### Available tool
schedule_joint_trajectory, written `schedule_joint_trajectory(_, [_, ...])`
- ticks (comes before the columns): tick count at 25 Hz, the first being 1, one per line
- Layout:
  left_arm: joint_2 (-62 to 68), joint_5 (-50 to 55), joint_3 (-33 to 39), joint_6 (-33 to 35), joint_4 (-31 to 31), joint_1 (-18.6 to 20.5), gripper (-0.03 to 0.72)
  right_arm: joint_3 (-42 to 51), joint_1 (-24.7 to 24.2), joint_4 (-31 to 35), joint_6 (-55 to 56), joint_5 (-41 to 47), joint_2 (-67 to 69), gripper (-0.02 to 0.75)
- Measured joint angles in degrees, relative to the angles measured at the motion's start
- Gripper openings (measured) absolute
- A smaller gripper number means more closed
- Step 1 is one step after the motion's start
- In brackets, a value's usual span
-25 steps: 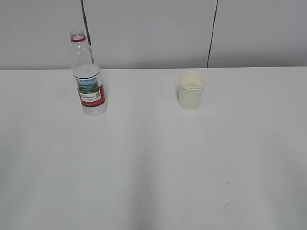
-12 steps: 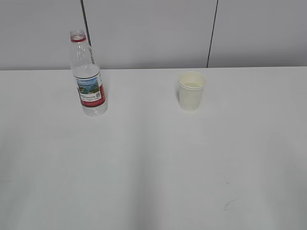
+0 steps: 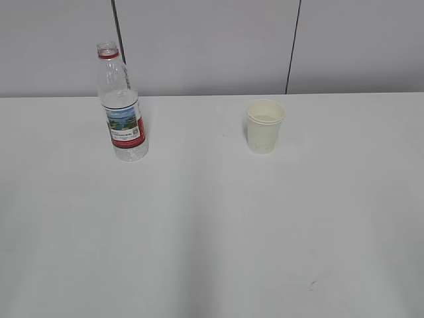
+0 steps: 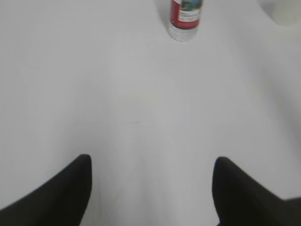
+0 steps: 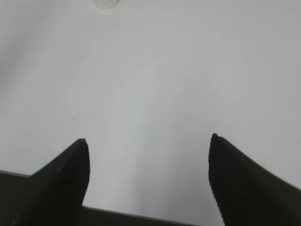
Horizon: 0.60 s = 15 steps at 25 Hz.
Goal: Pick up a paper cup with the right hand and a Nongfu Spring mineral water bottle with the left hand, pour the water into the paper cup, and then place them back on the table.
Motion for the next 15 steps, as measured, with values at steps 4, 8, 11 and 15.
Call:
schedule_joint_trajectory(4, [-3.9, 0.1, 0.0, 0.0, 0.0, 6.0, 0.477, 0.0, -2.5, 0.0, 0.0, 0.0, -3.4, 0.585])
schedule_joint_trajectory(8, [-7.4, 0.1, 0.0, 0.0, 0.0, 7.1, 0.475, 0.0, -2.6, 0.0, 0.0, 0.0, -3.9, 0.585])
schedule_joint_trajectory(11, [-7.6, 0.2, 0.0, 0.0, 0.0, 7.1, 0.474, 0.0, -2.6, 0.0, 0.0, 0.0, -3.9, 0.585])
schedule_joint_trajectory(15, [-7.6, 0.2, 0.0, 0.0, 0.0, 7.1, 0.474, 0.0, -2.6, 0.0, 0.0, 0.0, -3.9, 0.585])
